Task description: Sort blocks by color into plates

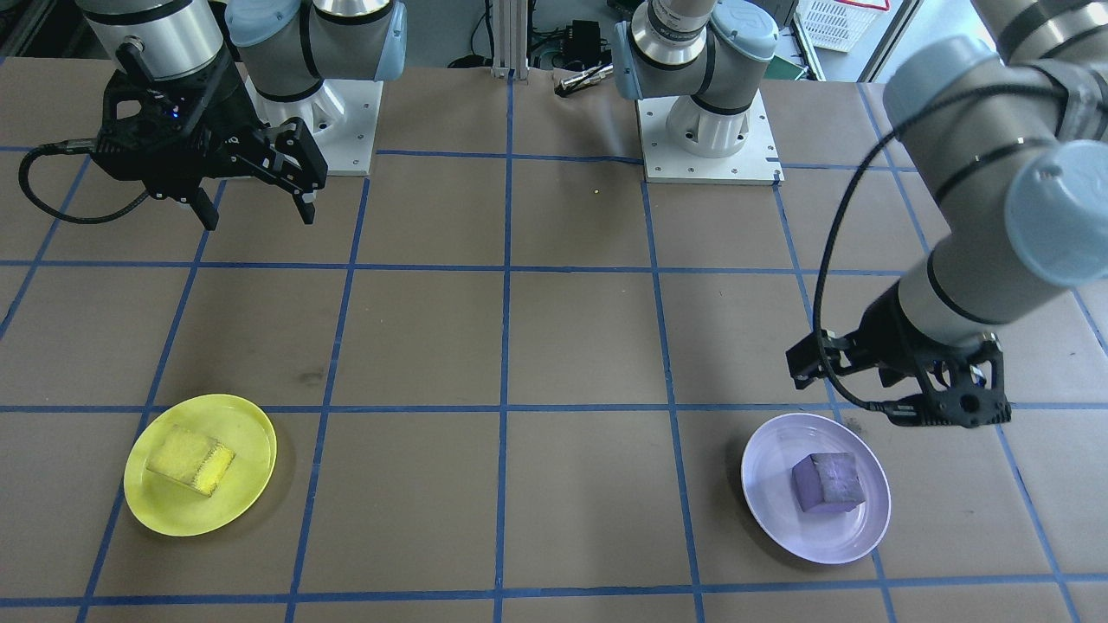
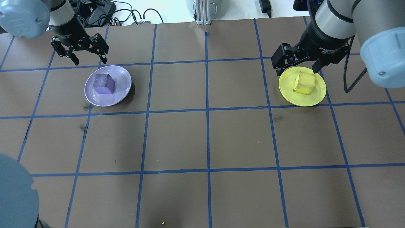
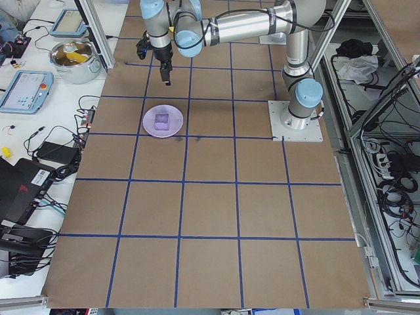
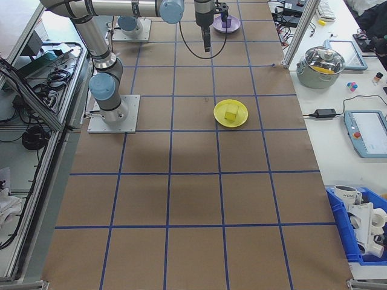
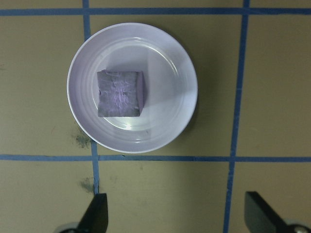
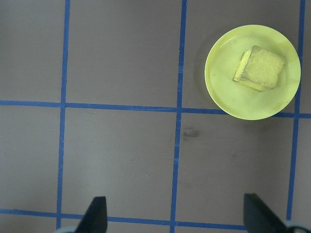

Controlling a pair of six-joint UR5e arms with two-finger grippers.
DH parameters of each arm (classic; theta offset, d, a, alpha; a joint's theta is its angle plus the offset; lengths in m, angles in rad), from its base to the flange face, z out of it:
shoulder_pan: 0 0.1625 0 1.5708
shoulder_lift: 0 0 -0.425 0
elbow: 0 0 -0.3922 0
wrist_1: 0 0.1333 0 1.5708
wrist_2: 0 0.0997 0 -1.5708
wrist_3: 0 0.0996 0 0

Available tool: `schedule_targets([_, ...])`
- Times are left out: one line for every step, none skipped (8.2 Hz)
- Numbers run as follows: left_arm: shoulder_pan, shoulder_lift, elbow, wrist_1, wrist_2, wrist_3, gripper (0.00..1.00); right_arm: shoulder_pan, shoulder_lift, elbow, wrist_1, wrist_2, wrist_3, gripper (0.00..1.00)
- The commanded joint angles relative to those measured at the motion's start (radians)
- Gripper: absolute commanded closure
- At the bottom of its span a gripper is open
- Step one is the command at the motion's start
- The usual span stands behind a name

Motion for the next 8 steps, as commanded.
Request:
schedule_targets([-0.073,0.156,-0.008,-0.095,-0.002,-0.065,0.00,0.000,0.002,0.001,0.001,-0.001,0.004,0.00])
schedule_targets([-0.073,0.195,-0.008,-0.096,0.000,-0.065,0.00,0.000,0.004,0.001,0.001,-0.004,0.006,0.00])
schedule_targets([-0.075,0.228,-0.009,-0.106,0.001,-0.065,0.00,0.000,0.004,0.001,-0.002,-0.002,0.006,0.00])
schedule_targets([-0.075,0.249,-0.012,-0.109,0.003,-0.062,0.00,0.000,0.004,0.001,-0.001,-0.010,0.006,0.00])
schedule_targets([-0.075,0.247,-0.011,-0.109,0.004,-0.060,0.00,0.000,0.004,-0.001,-0.001,-0.010,0.004,0.00])
schedule_targets([-0.073,0.247,-0.012,-0.103,0.008,-0.048,0.00,0.000,0.002,-0.001,-0.001,-0.009,0.004,0.00])
schedule_targets([-0.067,0.246,-0.011,-0.100,0.008,-0.048,0.00,0.000,0.004,-0.001,-0.001,-0.009,0.004,0.00])
schedule_targets([-0.068,0.268,-0.011,-0.099,0.001,-0.048,0.00,-0.001,0.004,-0.001,-0.001,-0.009,0.004,0.00])
